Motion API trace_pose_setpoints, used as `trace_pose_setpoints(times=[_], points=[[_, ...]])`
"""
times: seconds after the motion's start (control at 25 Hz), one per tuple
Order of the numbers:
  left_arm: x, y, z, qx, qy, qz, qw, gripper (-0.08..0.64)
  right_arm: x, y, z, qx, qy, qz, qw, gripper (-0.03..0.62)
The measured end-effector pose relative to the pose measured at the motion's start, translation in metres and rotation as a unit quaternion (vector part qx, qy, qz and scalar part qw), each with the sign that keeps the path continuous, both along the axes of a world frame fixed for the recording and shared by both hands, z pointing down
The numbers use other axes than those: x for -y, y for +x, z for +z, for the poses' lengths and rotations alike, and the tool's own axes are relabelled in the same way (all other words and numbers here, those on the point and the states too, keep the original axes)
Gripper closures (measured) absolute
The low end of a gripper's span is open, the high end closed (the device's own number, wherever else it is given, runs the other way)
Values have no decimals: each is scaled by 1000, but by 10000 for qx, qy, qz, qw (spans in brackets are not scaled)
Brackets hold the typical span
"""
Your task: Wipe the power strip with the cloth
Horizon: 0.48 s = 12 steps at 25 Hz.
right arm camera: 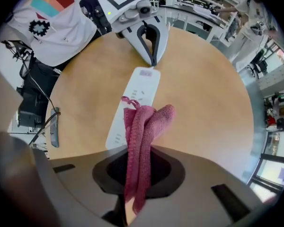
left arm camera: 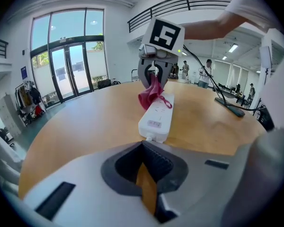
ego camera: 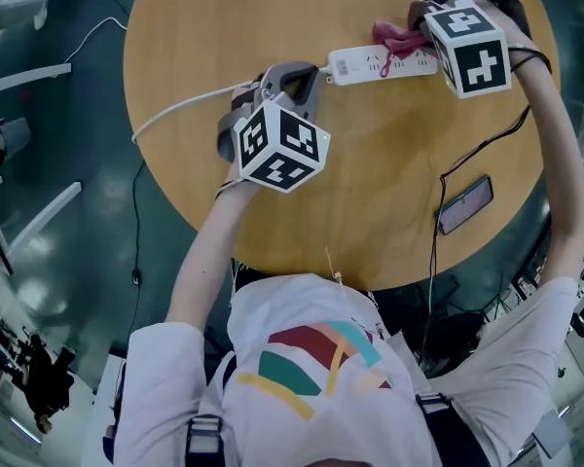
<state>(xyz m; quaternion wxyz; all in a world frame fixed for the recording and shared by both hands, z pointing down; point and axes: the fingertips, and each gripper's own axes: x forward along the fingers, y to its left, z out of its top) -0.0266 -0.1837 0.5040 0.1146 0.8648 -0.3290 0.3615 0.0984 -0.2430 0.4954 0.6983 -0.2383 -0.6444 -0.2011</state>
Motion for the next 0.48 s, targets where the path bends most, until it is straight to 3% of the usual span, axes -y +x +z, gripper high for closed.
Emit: trace_pose_setpoints(times=[0.2,0.4,0.48], points=[[-5,15,-2,55,10,-7,10000,531,-3,59,-1,-85,12,595,9982,553],[-1,-1,4,102,-13,13,9999,531,1,60,6,-145,86,763,9969,554],[0,-2,4,104,-21,1,9999,531,9,58,3,273,177,1362,9902,553]])
